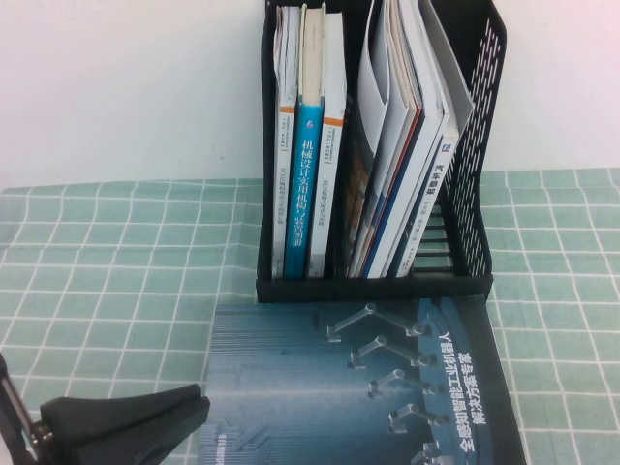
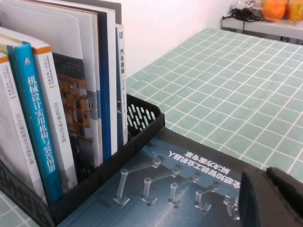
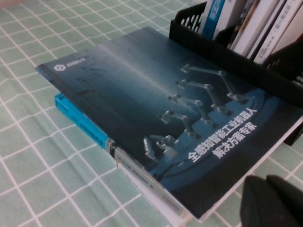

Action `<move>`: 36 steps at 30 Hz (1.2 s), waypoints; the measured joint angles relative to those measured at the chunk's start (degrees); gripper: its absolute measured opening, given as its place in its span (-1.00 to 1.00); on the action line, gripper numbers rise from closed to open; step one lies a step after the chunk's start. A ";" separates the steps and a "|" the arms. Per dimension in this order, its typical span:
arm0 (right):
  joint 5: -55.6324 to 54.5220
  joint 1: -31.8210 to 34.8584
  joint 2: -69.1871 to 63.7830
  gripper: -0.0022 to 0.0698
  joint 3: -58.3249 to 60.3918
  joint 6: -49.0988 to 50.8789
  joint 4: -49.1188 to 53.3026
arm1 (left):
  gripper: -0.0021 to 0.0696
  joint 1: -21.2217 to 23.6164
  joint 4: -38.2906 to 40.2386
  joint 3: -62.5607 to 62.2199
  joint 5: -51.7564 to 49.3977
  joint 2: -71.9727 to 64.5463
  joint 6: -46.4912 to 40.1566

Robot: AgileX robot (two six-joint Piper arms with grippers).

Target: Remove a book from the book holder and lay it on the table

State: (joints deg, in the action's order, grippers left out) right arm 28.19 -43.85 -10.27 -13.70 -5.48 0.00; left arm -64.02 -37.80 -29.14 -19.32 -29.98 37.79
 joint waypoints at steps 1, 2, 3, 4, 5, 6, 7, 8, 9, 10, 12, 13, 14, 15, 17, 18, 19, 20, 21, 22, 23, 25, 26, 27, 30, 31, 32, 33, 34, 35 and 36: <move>0.12 0.00 0.08 -0.93 0.00 0.00 0.00 | -0.95 0.00 0.00 0.00 0.00 0.00 0.00; 0.12 0.00 0.08 -0.93 0.00 0.00 0.00 | -0.95 0.00 0.00 0.00 0.00 0.00 0.00; 0.12 0.00 0.08 -0.93 0.00 0.00 -0.30 | -0.95 0.00 0.00 0.00 0.00 0.00 0.00; 0.12 0.00 0.08 -0.93 0.00 0.00 -0.30 | -0.95 0.00 0.00 0.00 0.00 0.00 0.00; 0.12 0.00 0.08 -0.93 0.00 0.00 -0.30 | -0.95 0.00 0.00 0.00 0.00 0.00 0.00; 0.12 0.00 0.08 -0.93 0.00 0.00 -0.30 | -0.95 0.00 0.00 0.00 0.00 0.00 0.00; 0.12 0.00 0.08 -0.93 0.00 0.00 -0.30 | -0.95 0.00 0.00 0.00 0.00 0.00 0.00; 0.12 0.00 0.08 -0.93 0.00 0.00 -0.30 | -0.95 0.00 0.00 0.00 0.00 0.00 0.00; 0.12 0.00 0.08 -0.93 0.00 0.00 -0.30 | -0.95 0.00 0.00 0.00 0.00 0.00 0.00; 0.12 0.00 0.08 -0.93 0.00 0.00 -0.30 | -0.95 0.00 0.00 0.00 0.00 0.00 0.00; 0.12 0.00 0.08 -0.93 0.00 0.00 -0.30 | -0.95 0.00 0.00 0.18 0.24 0.00 0.00; 0.12 0.00 0.08 -0.93 0.00 0.00 -0.30 | -0.95 0.00 0.00 0.46 0.24 0.00 0.12; 0.12 0.00 0.08 -0.93 0.00 0.00 -0.30 | -0.95 -0.05 -0.07 0.94 0.24 0.00 0.22; 0.12 0.00 0.08 -0.93 0.00 0.00 -0.30 | -0.95 -0.05 -0.07 1.49 0.24 0.00 0.22; 0.12 0.00 0.08 -0.93 0.00 0.00 -0.30 | -0.95 -0.05 -0.07 2.79 0.24 0.64 0.22; 0.12 0.00 0.08 -0.93 0.00 0.00 -0.30 | -0.95 0.07 0.15 3.64 0.24 1.32 0.22; 0.12 0.00 0.08 -0.93 0.00 0.00 -0.38 | -0.95 0.61 0.92 4.44 0.24 2.26 0.04; 0.12 0.00 0.08 -0.93 0.00 0.00 -0.38 | -0.95 1.53 1.73 5.07 0.24 3.23 -0.46; 0.12 0.00 0.08 -0.93 0.00 0.00 -0.38 | -0.95 3.03 3.34 5.82 0.01 4.81 -1.82; 0.12 0.00 0.08 -0.93 0.00 0.00 -0.38 | -0.95 5.07 5.93 6.49 -0.32 6.81 -3.90; 0.15 0.00 0.08 -0.93 0.00 0.00 -0.38 | -0.95 7.00 9.10 7.13 -0.62 9.20 -6.04; 0.24 0.00 0.08 -0.93 0.00 0.00 -0.38 | -0.95 12.80 15.76 8.69 -1.35 14.51 -12.06; 0.24 0.00 0.08 -0.93 0.00 0.00 -0.38 | -0.95 15.33 18.27 9.46 -1.35 16.71 -15.19; 0.24 0.00 0.08 -0.93 0.00 -0.10 -0.38 | -0.95 18.44 20.91 10.56 -1.25 19.57 -18.18; 0.24 0.00 0.08 -0.93 0.03 -0.10 -0.38 | -0.95 26.77 27.25 14.84 -0.10 26.55 -26.38; 0.24 0.00 0.08 -0.93 0.03 -0.10 -0.38 | -0.95 29.65 29.67 16.53 0.18 28.65 -29.26; 0.24 0.00 0.08 -0.93 0.03 -0.10 -0.38 | -0.95 32.44 32.20 17.90 0.44 29.91 -31.46; 0.24 0.00 0.08 -0.93 0.03 -0.10 -0.38 | -0.95 35.10 34.71 19.62 0.45 30.41 -33.95; 0.24 0.00 0.08 -0.93 0.03 -0.10 -0.38 | -0.95 37.79 37.01 21.15 0.45 30.62 -35.86; 0.24 0.00 0.08 -0.93 0.03 -0.10 -0.38 | -0.95 39.93 38.50 22.48 0.45 30.70 -36.85; 0.24 0.00 0.08 -0.93 0.03 -0.10 -0.38 | -0.95 42.58 40.12 23.67 0.33 30.70 -37.18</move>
State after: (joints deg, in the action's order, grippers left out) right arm 28.44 -43.85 -10.19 -13.68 -5.58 -0.38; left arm -21.44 2.32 -5.47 -18.98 0.72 0.60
